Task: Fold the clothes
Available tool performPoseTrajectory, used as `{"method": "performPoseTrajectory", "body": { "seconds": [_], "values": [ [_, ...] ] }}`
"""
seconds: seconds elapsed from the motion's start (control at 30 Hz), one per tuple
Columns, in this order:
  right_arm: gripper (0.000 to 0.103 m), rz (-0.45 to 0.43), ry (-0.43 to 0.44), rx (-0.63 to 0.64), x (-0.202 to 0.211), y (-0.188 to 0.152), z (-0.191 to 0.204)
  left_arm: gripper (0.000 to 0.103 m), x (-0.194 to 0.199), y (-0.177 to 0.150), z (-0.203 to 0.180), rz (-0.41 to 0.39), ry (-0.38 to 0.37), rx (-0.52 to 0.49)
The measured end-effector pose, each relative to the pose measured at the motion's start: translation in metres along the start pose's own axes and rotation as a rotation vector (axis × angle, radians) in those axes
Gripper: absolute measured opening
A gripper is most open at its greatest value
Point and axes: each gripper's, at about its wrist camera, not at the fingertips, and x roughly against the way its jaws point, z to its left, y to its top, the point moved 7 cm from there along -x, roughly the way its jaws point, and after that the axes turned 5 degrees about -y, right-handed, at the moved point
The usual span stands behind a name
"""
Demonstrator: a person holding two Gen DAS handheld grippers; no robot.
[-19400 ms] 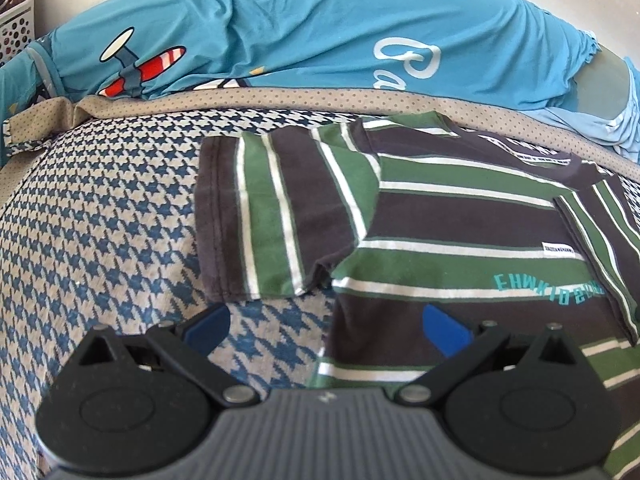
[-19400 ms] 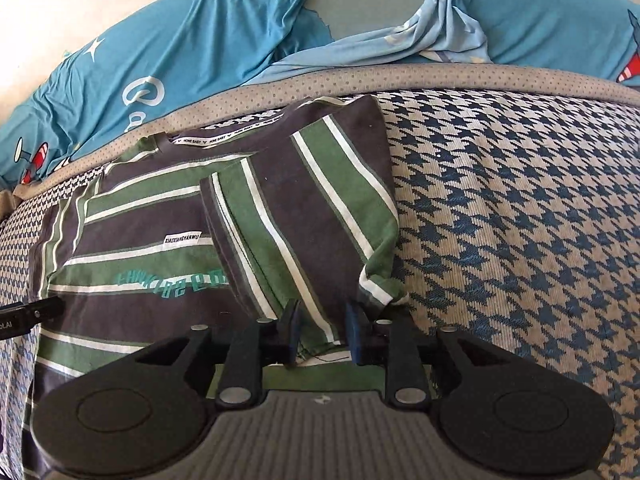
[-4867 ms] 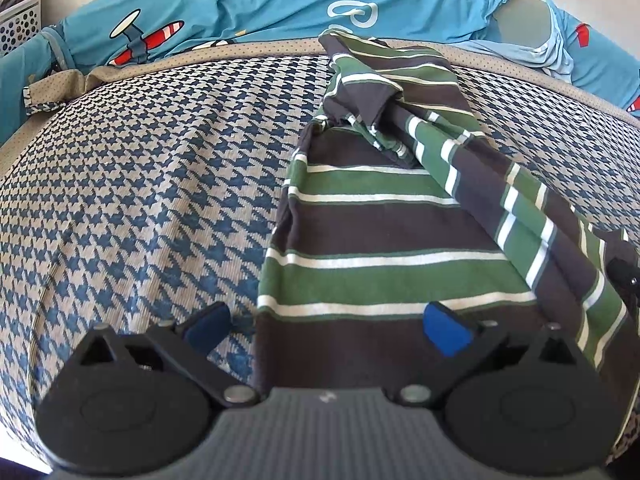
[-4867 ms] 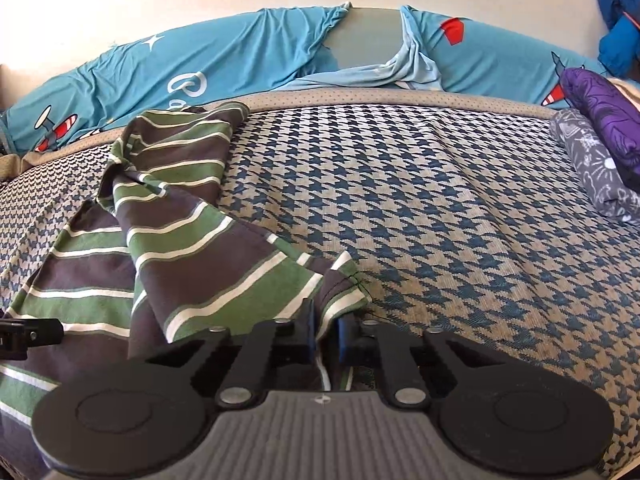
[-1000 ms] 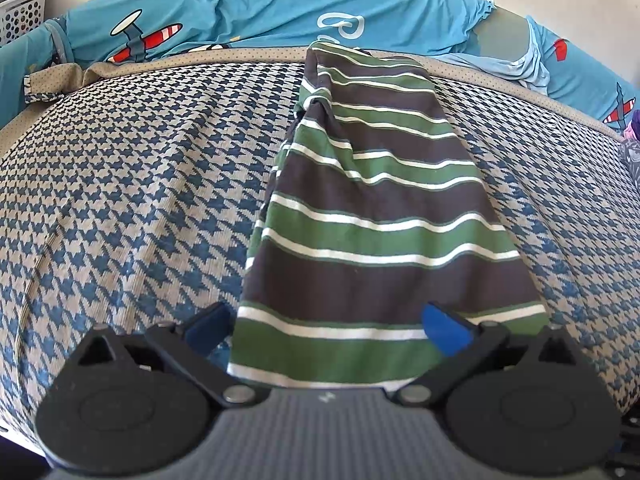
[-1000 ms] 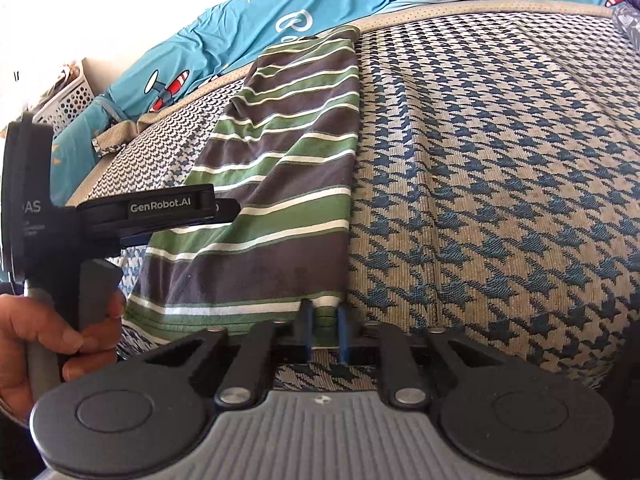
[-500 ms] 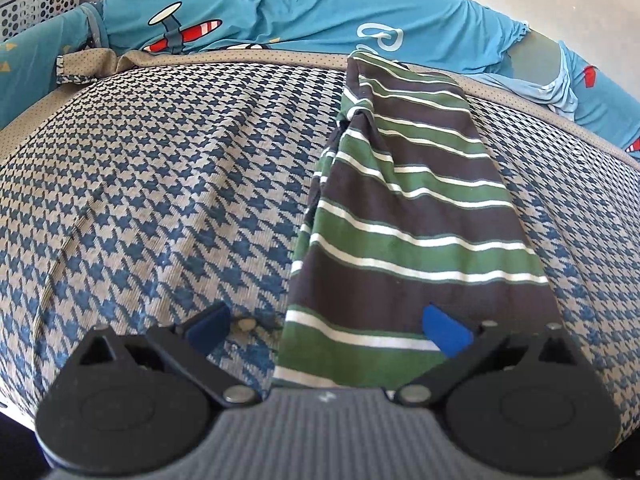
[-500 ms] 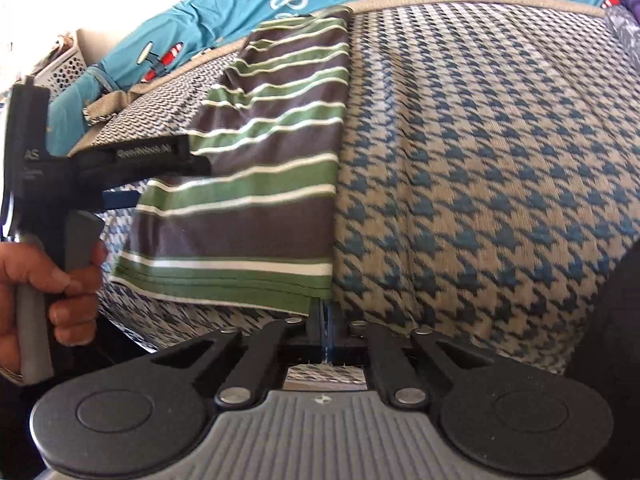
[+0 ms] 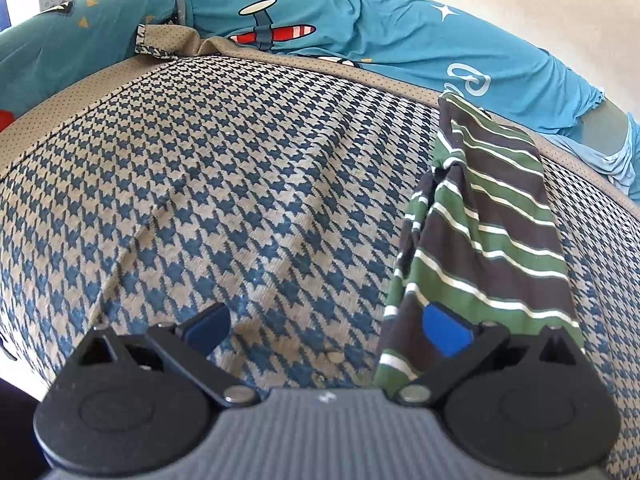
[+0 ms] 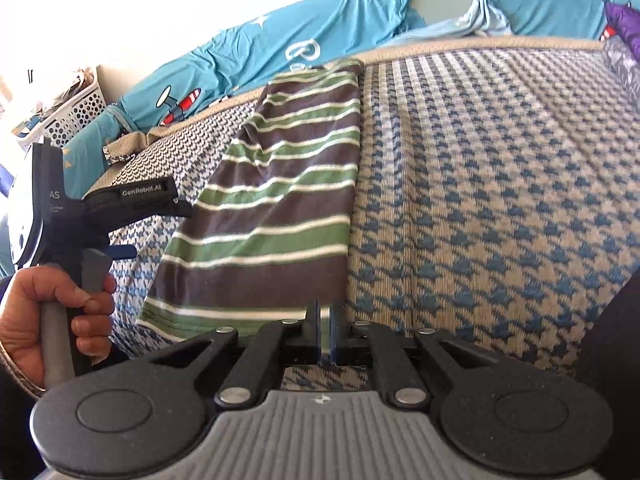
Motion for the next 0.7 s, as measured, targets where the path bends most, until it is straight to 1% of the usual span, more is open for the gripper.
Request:
{"method": "performPoseTrajectory", "body": {
  "seconds": [0.07, 0.1, 0.17, 0.27, 0.4, 0.5, 0.6, 0.67, 0.7],
  "values": [
    [0.010, -0.030, -0.017, 0.003, 0.004, 0.005, -0.001, 0.103, 0.000, 0.002, 0.006, 0.003, 0.018, 0.012],
    [0.010, -0.043, -0.016, 0.002, 0.006, 0.007, -0.002, 0.103, -0.001, 0.002, 0.008, 0.009, 0.012, 0.024],
    [0.011, -0.038, 0.029, 0.006, 0.005, 0.010, 0.003, 0.103, -0.001, 0.003, 0.010, 0.020, -0.009, 0.044],
    [0.011, -0.024, 0.112, 0.085, 0.000, 0.010, 0.025, 0.103, -0.001, 0.010, 0.002, 0.023, -0.031, 0.025],
    [0.011, -0.009, 0.208, 0.207, -0.008, 0.009, 0.056, 0.103, 0.000, 0.028, -0.010, 0.007, -0.044, -0.040],
    [0.011, 0.003, 0.233, 0.258, -0.019, 0.007, 0.074, 0.103, -0.001, 0.039, -0.017, -0.003, -0.048, -0.098],
    [0.011, 0.025, 0.257, 0.276, -0.032, 0.007, 0.084, 0.103, -0.003, 0.048, -0.019, -0.005, -0.044, -0.150],
    [0.012, 0.037, 0.272, 0.298, -0.038, 0.004, 0.090, 0.103, -0.006, 0.054, -0.016, 0.001, -0.050, -0.165],
    [0.014, 0.042, 0.279, 0.312, -0.041, 0.003, 0.094, 0.103, -0.007, 0.058, -0.014, 0.003, -0.052, -0.170]
  ]
}}
